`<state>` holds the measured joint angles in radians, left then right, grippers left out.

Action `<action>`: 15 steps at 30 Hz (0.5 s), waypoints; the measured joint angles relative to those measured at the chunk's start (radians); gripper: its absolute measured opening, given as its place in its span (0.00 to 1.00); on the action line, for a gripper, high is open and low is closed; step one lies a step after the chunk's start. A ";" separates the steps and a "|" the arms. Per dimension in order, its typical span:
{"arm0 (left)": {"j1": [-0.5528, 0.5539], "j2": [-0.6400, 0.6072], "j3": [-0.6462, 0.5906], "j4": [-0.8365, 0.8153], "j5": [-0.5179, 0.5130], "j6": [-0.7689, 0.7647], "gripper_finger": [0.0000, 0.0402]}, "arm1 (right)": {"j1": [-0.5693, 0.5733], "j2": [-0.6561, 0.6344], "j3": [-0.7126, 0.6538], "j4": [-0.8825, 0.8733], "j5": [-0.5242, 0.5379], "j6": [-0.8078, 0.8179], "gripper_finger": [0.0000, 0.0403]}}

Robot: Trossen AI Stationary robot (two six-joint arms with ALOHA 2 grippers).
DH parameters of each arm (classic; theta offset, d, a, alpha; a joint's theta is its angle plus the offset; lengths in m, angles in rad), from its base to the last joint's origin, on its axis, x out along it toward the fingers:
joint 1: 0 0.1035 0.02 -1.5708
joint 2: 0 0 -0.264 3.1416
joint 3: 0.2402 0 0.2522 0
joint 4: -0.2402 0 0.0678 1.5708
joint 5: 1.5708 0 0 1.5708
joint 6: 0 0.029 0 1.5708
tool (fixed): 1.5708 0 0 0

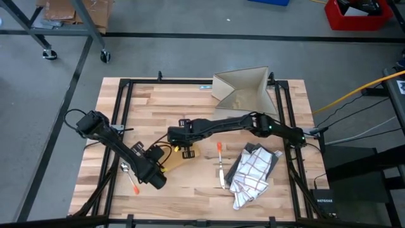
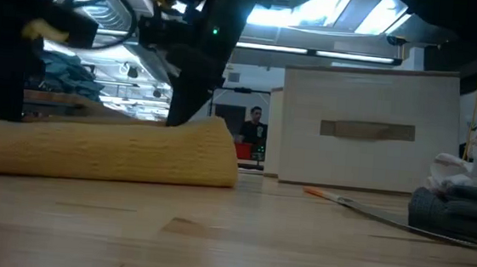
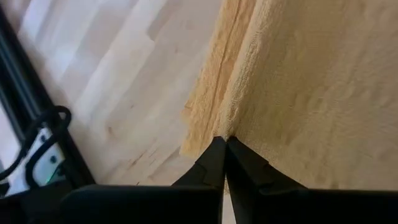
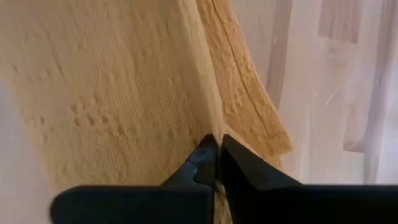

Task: Fold towel
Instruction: Fold the orange kitchen towel

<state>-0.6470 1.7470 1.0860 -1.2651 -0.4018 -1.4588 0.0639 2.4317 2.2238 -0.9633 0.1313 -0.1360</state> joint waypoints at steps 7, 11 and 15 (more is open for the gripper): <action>0.019 0.000 -0.096 0.058 0.010 -0.015 0.15 | 0.000 0.027 0.000 -0.002 0.043 -0.052 0.24; 0.029 0.000 -0.132 0.072 0.008 -0.056 0.26 | 0.000 0.046 0.000 0.009 0.147 -0.053 0.39; 0.034 0.000 -0.141 0.077 0.005 -0.094 0.34 | -0.001 0.058 0.000 0.014 0.232 -0.053 0.51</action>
<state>-0.6127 1.7473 0.9455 -1.1877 -0.3965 -1.5528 0.0627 2.4901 2.2234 -0.9498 0.3629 -0.1886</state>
